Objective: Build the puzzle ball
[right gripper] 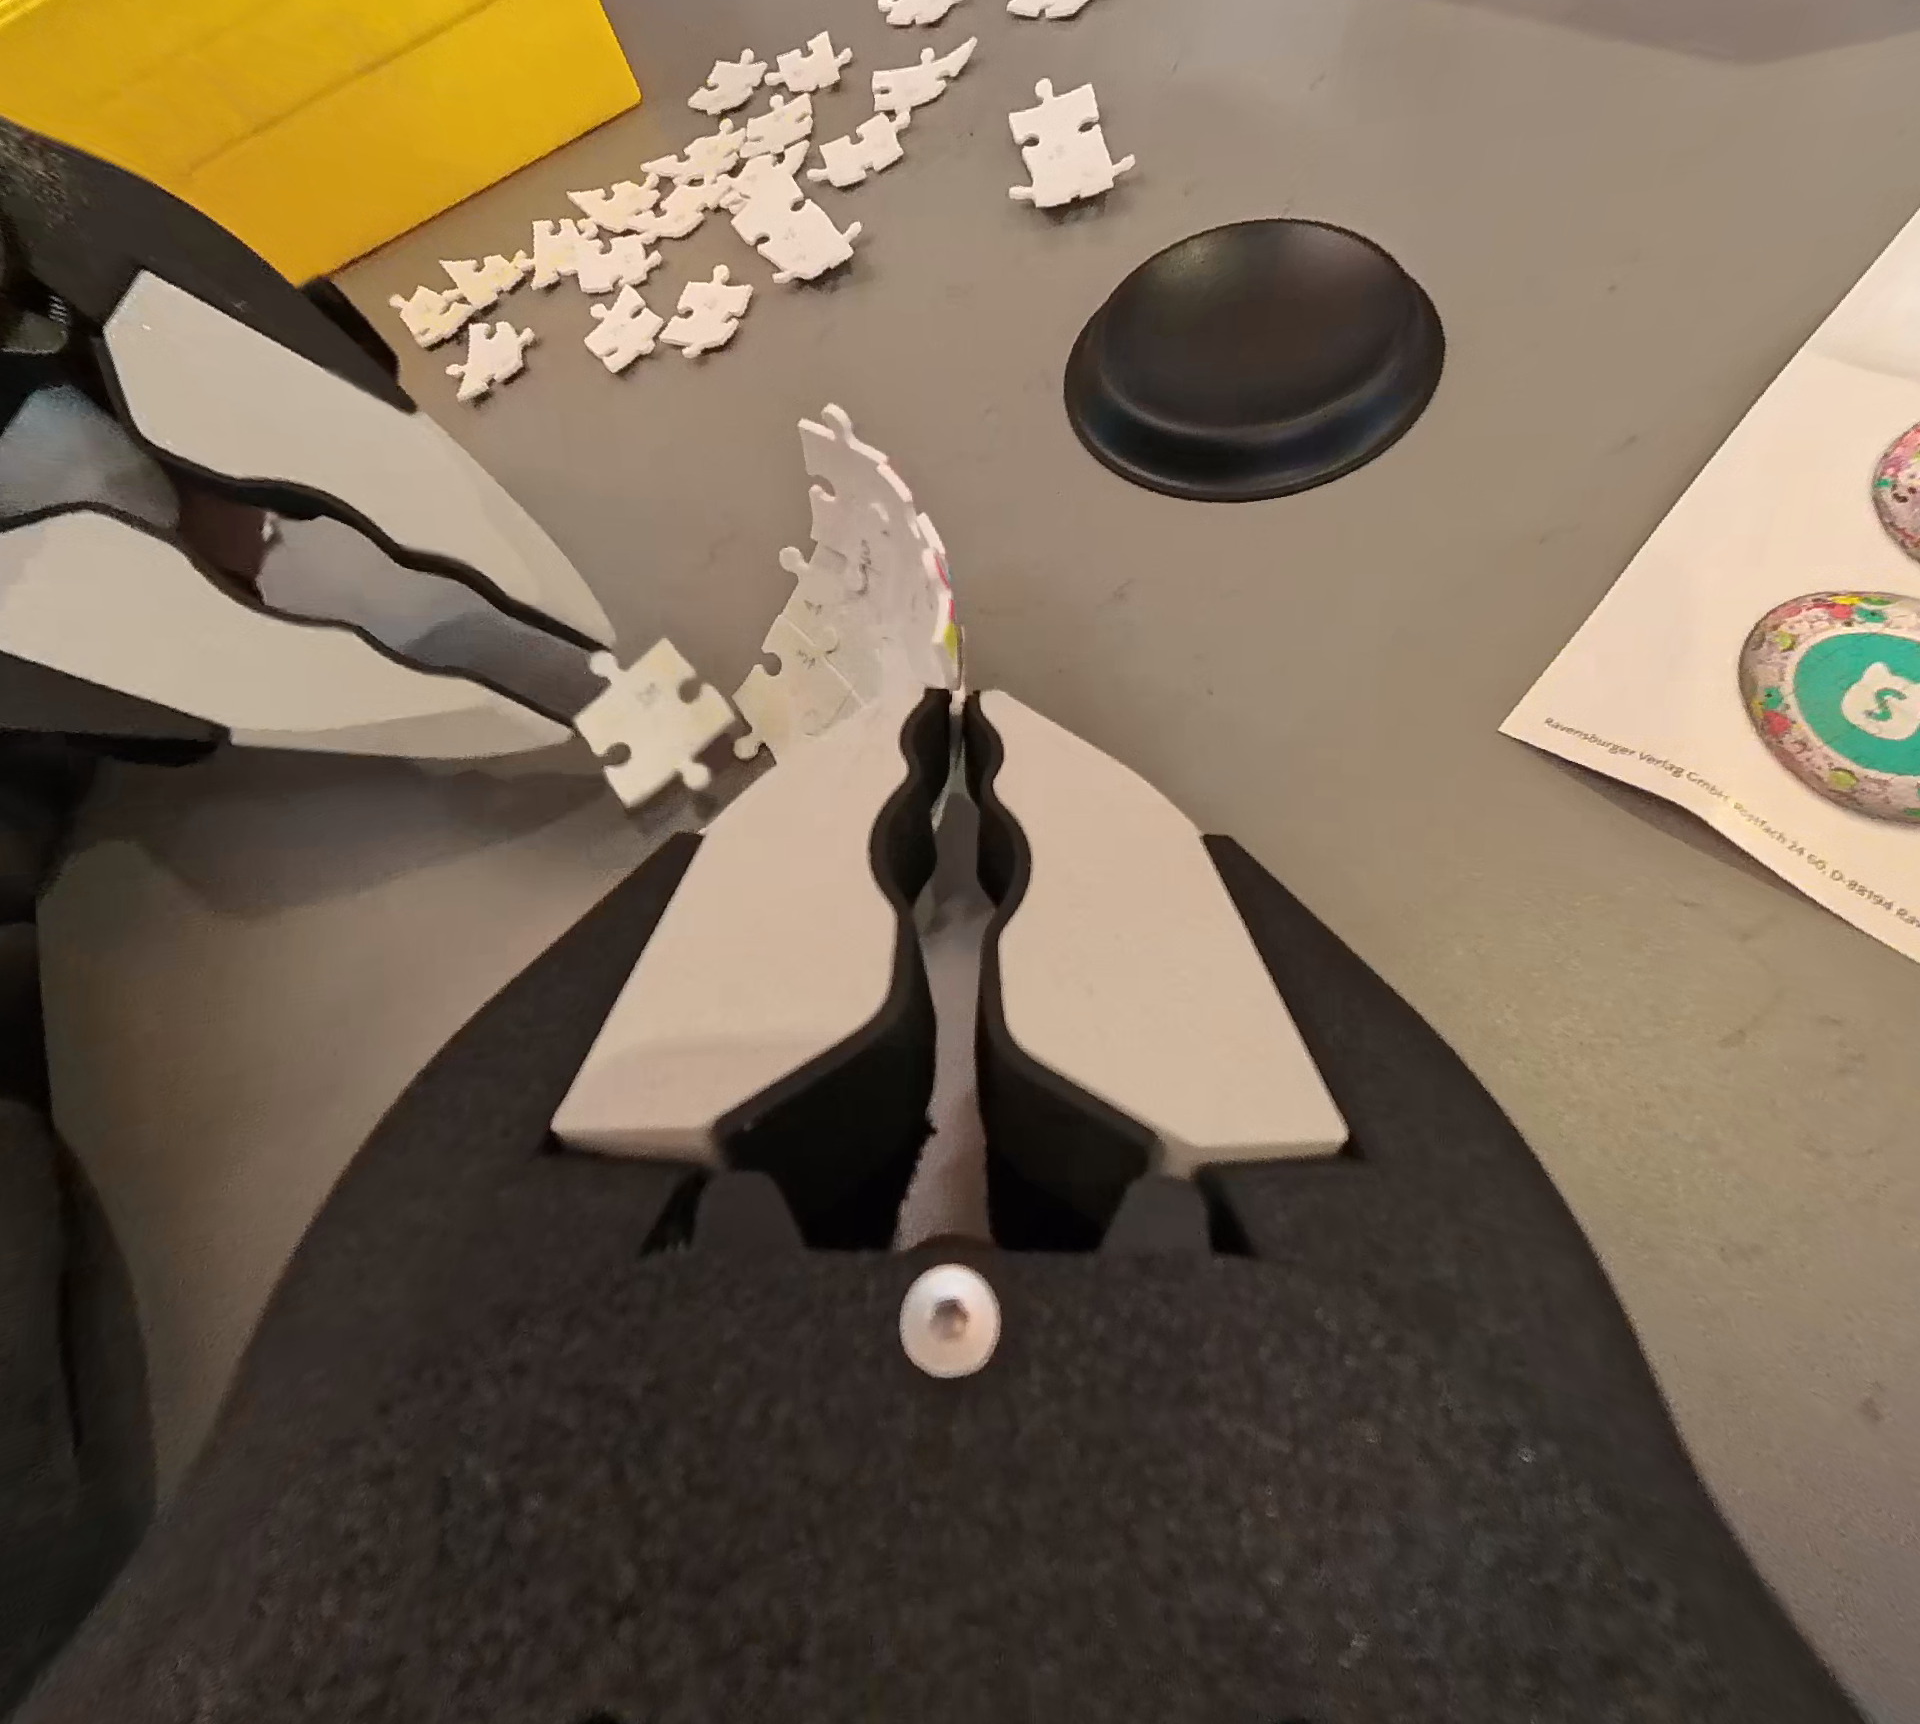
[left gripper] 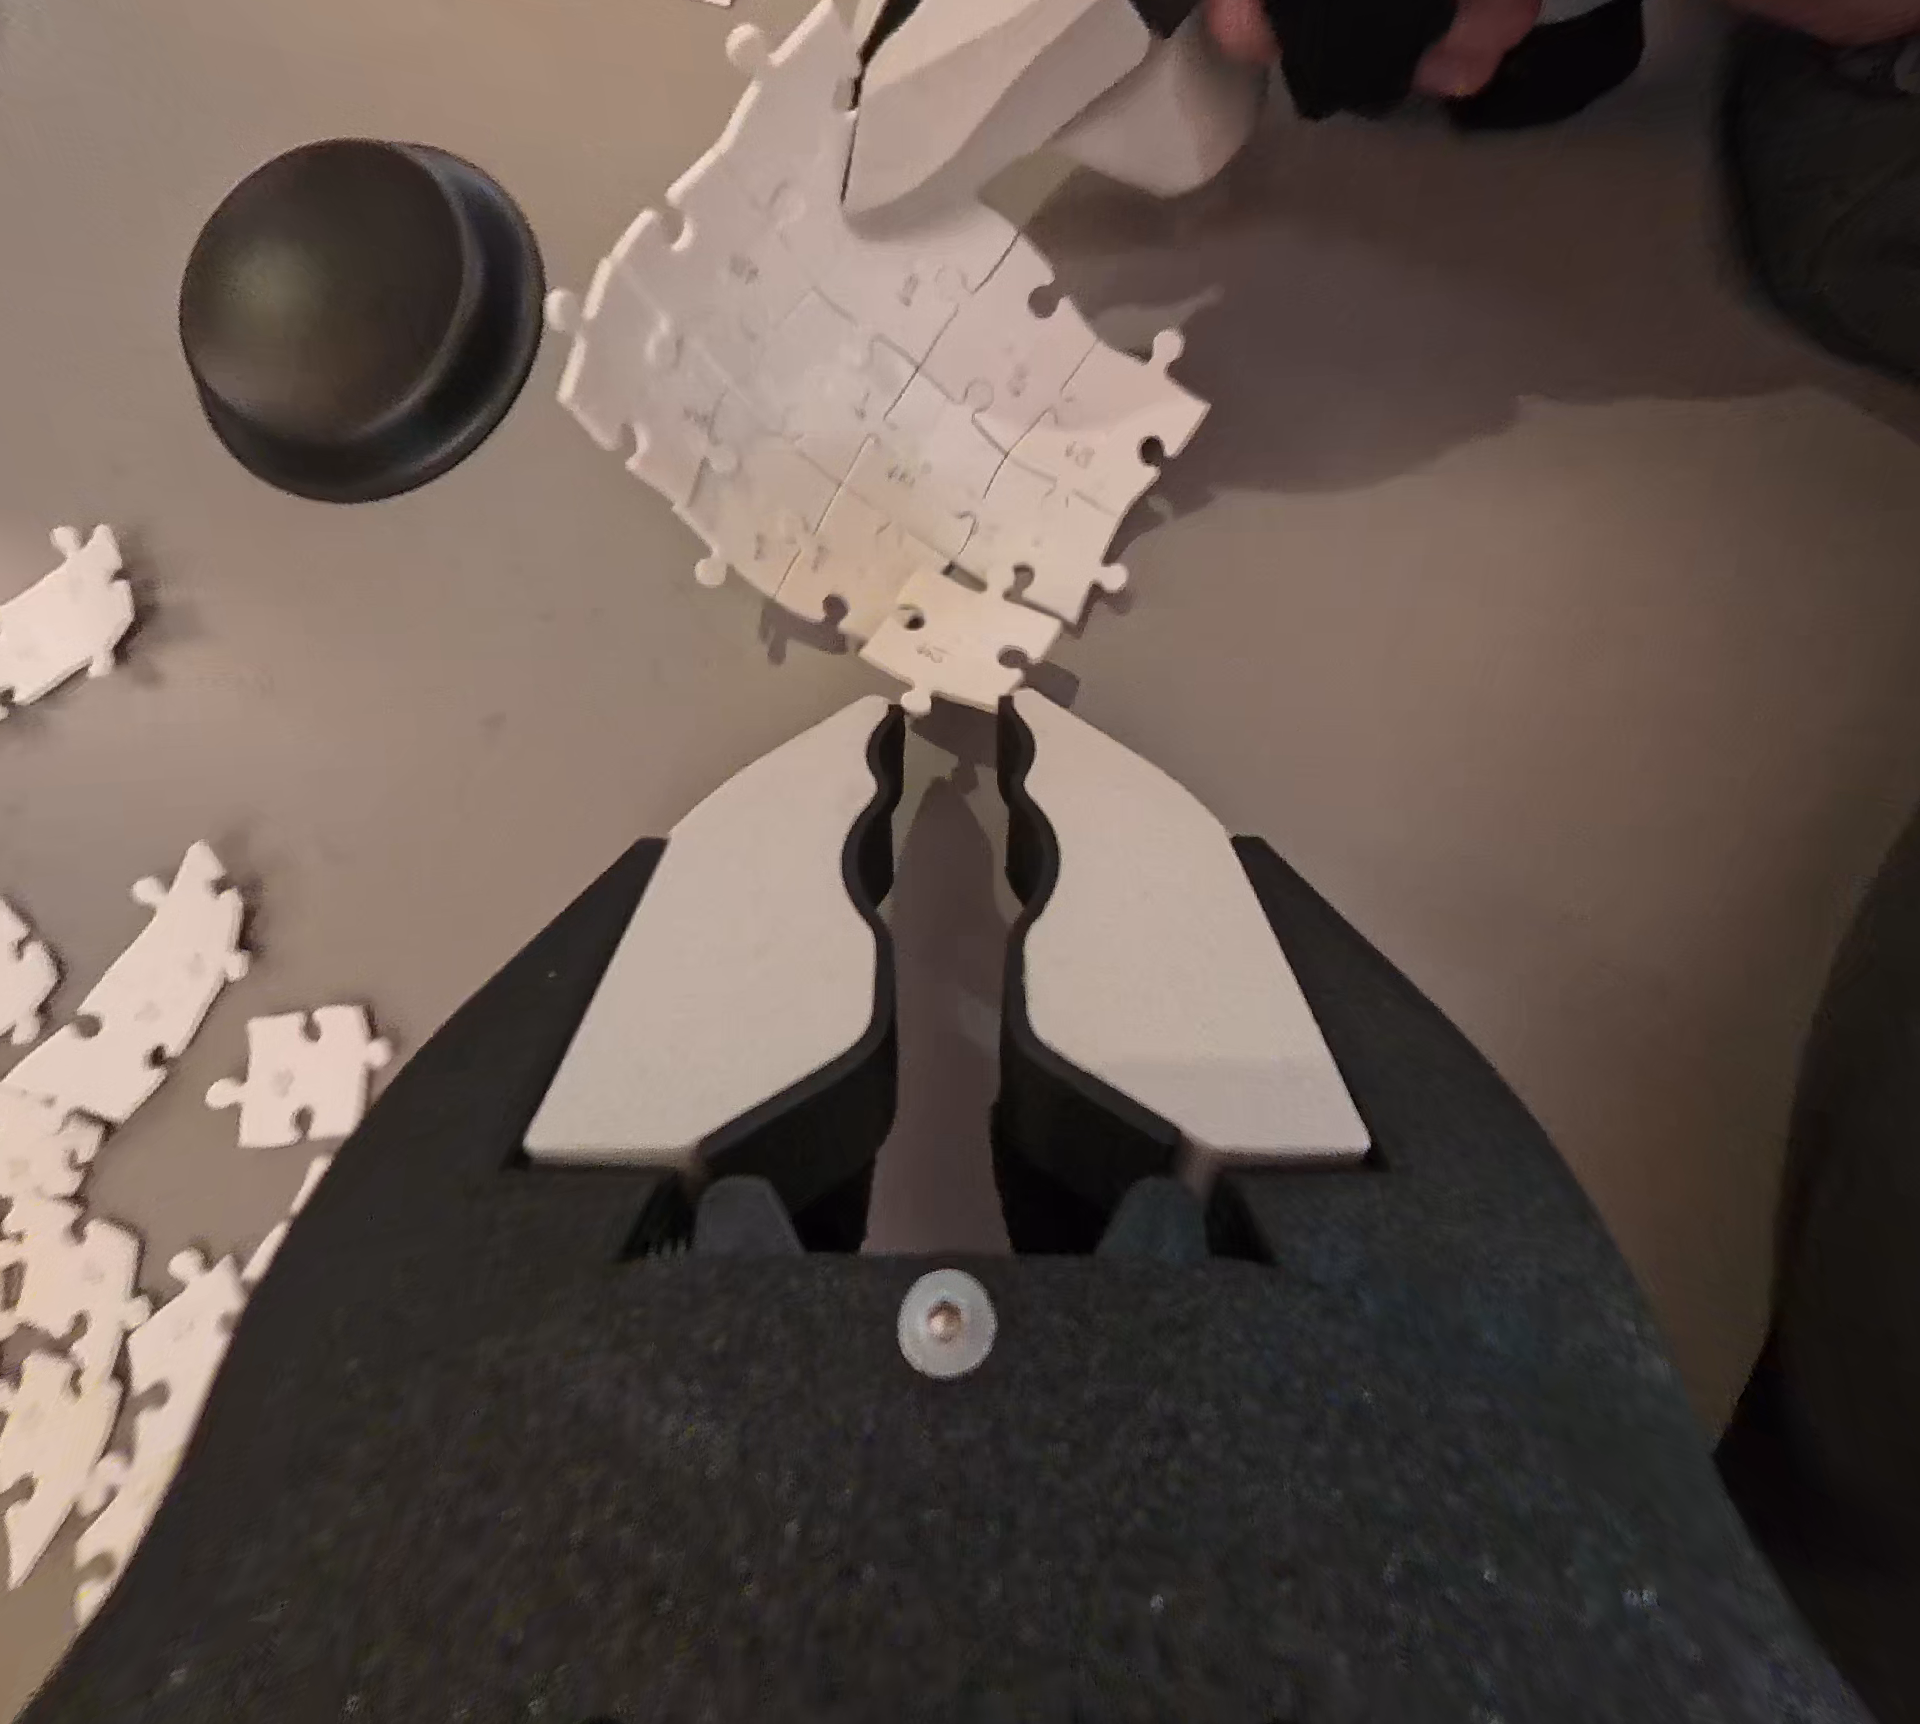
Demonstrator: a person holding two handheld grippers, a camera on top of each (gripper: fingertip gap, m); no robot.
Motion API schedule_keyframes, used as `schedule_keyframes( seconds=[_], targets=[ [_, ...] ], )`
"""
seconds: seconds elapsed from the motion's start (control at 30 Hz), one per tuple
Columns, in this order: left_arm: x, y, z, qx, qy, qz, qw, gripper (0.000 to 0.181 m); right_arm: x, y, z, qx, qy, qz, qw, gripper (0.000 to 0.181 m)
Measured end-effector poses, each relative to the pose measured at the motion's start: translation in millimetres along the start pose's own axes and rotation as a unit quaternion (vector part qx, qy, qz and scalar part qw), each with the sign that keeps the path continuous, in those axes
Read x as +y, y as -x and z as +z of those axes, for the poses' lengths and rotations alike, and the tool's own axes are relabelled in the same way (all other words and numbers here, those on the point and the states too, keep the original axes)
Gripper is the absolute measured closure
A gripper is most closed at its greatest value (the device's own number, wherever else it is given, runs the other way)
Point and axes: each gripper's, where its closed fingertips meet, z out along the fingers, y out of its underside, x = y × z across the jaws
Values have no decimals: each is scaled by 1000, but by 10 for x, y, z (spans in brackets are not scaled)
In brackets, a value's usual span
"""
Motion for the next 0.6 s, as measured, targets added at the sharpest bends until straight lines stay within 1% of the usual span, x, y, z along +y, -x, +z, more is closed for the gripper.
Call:
schedule_keyframes(
  seconds=[0.2, 0.47, 0.6],
  targets=[
    [11, -72, 160, 18, 15, 4, 1000, 165, -5, 6, -9, 0, 0, -3, 1000, 179],
    [62, -47, 177, 10, 25, 16, 1000, 165, -24, -4, -25, 4, -4, -7, 1000, 179],
    [77, -52, 206, 14, 27, 9, 1000, 165, -39, 11, -25, 8, -6, -18, 1000, 179]
  ],
)
